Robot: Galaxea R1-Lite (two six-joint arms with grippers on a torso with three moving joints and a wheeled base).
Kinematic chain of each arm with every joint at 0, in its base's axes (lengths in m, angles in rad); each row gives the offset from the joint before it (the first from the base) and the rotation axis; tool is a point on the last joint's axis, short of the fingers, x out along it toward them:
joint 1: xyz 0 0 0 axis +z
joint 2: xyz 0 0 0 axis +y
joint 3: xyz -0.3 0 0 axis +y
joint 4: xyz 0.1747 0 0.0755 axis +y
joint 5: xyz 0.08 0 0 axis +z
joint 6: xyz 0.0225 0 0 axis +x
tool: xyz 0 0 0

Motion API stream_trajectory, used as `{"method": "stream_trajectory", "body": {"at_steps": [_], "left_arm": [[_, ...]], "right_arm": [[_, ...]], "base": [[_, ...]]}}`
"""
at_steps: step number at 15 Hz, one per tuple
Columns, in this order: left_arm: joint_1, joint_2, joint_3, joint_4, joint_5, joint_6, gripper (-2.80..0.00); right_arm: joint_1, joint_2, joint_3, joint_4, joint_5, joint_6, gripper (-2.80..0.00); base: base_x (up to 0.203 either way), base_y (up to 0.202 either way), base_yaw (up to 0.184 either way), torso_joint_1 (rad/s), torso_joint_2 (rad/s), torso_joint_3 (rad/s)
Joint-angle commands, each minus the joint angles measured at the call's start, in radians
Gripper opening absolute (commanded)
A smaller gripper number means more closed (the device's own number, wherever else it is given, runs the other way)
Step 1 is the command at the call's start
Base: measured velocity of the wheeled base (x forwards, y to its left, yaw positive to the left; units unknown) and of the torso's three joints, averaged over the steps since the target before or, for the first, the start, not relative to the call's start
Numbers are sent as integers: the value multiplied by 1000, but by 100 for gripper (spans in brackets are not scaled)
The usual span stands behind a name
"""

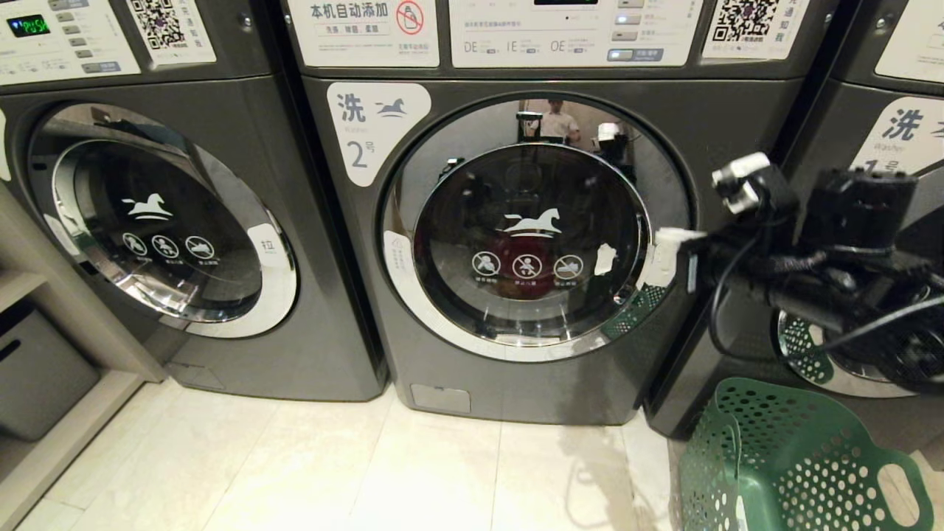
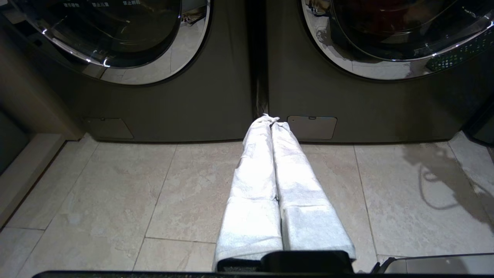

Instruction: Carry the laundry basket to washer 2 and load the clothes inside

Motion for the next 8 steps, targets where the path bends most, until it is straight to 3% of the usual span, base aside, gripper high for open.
{"method": "stream_trajectory", "body": {"at_steps": [1, 6, 8], "left_arm": [[0, 0, 6, 1, 0, 0, -280], [0, 0, 6, -1, 0, 0, -280], [0, 0, 6, 1, 0, 1, -280]], "right_arm": [[-9, -149, 230, 3, -26, -3, -280], [-111, -429, 815, 32, -105, -5, -280], [-135, -565, 890, 125, -114, -5, -280]], "base": [[0, 0, 0, 0, 0, 0], [0, 0, 0, 0, 0, 0], [0, 0, 0, 0, 0, 0]]}}
